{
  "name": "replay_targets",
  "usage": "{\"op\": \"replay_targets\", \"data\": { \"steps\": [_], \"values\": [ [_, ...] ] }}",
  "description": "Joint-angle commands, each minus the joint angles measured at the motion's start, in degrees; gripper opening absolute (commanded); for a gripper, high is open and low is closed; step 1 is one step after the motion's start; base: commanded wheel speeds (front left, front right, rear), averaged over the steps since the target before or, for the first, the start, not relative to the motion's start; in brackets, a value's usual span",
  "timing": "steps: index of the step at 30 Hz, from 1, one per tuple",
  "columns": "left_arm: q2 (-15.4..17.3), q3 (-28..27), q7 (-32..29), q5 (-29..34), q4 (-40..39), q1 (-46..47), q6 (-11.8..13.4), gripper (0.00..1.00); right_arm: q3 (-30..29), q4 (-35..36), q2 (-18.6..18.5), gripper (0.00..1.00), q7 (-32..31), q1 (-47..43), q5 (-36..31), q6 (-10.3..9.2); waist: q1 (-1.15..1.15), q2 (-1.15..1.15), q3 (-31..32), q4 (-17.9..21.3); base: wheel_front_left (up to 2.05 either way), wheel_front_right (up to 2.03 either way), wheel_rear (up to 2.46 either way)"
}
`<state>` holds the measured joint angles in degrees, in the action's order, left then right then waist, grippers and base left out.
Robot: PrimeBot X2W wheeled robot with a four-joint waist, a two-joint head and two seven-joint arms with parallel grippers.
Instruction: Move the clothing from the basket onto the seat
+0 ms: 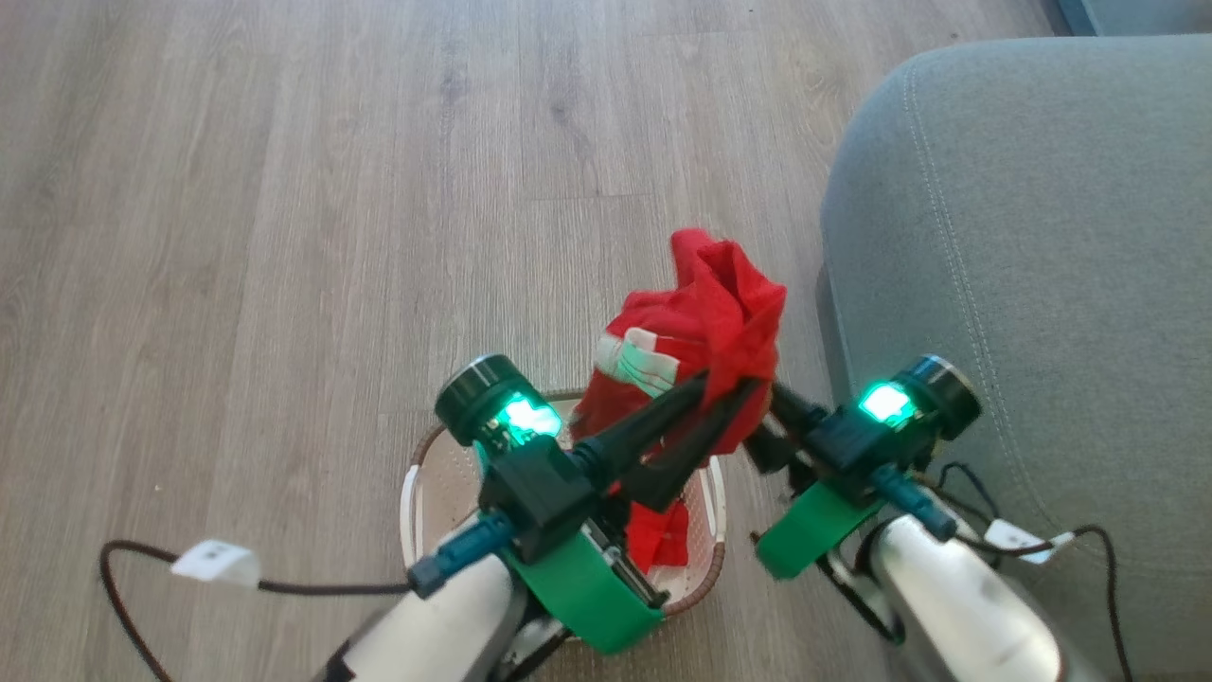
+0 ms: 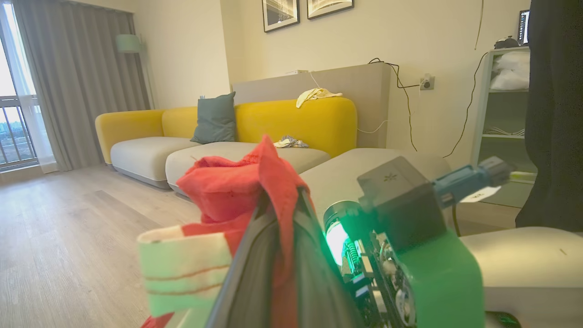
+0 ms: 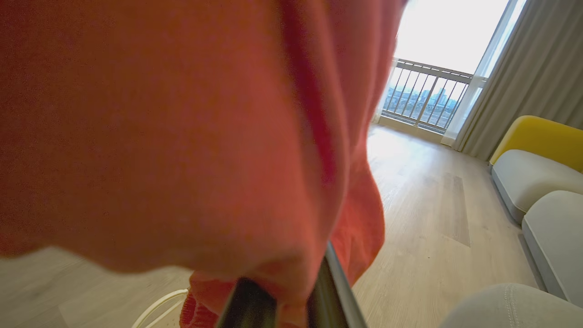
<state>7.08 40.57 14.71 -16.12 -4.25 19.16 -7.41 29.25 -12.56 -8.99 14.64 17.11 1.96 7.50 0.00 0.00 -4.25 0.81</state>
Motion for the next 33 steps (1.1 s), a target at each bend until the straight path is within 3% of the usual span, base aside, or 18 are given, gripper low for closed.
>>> {"op": "replay_targets", "data": {
  "steps": [1,13,21,30,31,33],
  "values": [
    [-0.4,-2.7,0.3,-0.2,-2.0,2.2,-0.1,0.00,-0.9,1.9,1.2,0.00,0.4,1.2,0.6,-0.01,0.00,0.00,0.0,-0.1,0.00,0.00,0.00],
    [-1.8,-10.5,0.3,2.9,4.7,-1.9,-0.1,0.00,-10.4,7.2,4.1,0.00,0.4,-1.5,2.7,-0.01,0.00,0.00,0.6,0.6,0.00,0.00,0.00],
    [-1.9,-6.1,0.3,4.0,10.8,-2.5,-0.1,0.00,-10.5,8.3,5.1,0.00,0.4,-2.1,5.3,-0.01,0.00,0.00,1.2,0.5,0.00,0.00,0.00],
    [-2.3,-2.0,0.3,3.9,11.6,-2.8,-0.1,0.00,-9.9,7.5,5.3,0.00,0.4,-2.0,6.0,-0.01,0.00,0.00,1.1,0.1,0.00,0.00,0.00],
    [-2.3,-2.1,0.3,3.9,11.7,-2.9,-0.1,0.15,-9.9,7.5,5.3,0.00,0.4,-2.0,5.9,-0.01,0.00,0.00,1.1,0.1,0.00,0.00,0.00],
    [-2.6,-2.7,0.3,4.2,11.6,-3.2,-0.1,0.66,-9.7,7.5,5.4,0.00,0.4,-2.1,5.7,-0.01,0.00,0.00,1.0,0.1,0.00,0.00,0.00]
  ]
}}
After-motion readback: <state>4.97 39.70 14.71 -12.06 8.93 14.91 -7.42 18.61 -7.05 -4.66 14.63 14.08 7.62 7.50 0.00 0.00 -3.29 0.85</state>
